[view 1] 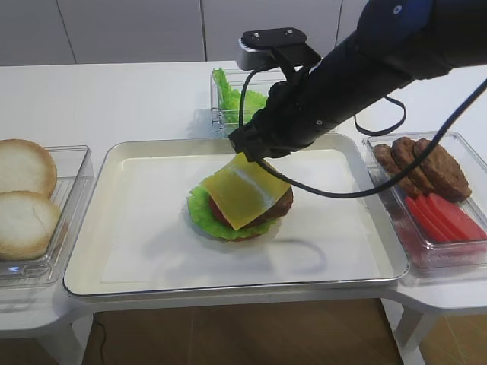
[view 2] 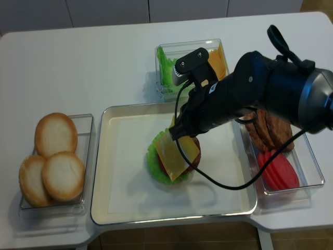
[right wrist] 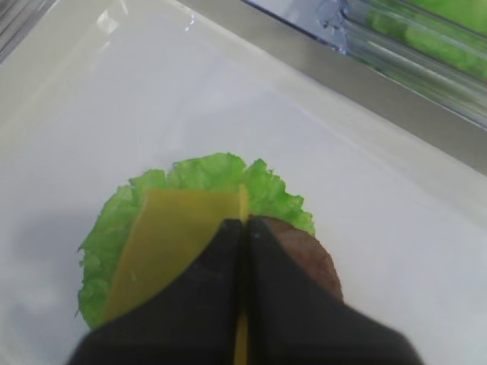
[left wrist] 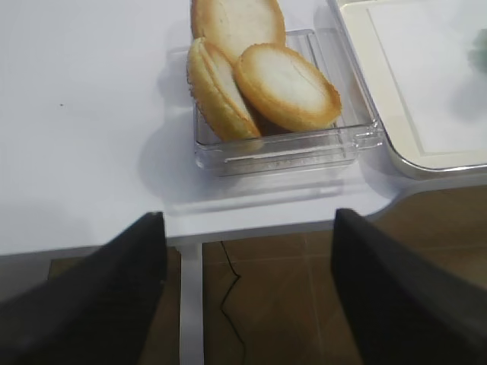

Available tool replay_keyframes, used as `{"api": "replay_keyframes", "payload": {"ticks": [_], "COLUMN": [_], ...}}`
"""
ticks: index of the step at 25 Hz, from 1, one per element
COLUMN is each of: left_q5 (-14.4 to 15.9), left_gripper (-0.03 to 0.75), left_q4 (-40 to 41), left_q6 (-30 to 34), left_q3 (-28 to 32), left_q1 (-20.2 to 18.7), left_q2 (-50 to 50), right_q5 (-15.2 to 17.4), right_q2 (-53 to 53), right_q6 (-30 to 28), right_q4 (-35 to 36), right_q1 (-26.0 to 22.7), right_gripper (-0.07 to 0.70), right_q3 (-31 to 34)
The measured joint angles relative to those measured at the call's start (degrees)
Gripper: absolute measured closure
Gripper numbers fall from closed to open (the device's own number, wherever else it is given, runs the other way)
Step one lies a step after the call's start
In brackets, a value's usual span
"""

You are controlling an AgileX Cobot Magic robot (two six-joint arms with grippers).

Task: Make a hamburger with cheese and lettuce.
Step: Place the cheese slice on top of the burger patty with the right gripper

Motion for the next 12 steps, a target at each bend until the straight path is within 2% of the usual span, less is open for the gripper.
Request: {"api": "replay_keyframes", "payload": {"ticks": [12], "left_q5": [0.00], "left_gripper": [0.223], "left_q4": [0.00], "left_q6": [0.00], "left_q3": [0.00], "left_q1": [0.00], "left_q2": [0.00], "right_q5": [-0.12], "right_q2": [0.00], "right_q6": [0.00], "right_q4": [-3.16], "right_q1": [0.00], "right_gripper": [0.630], "right_q3": [0.00]}}
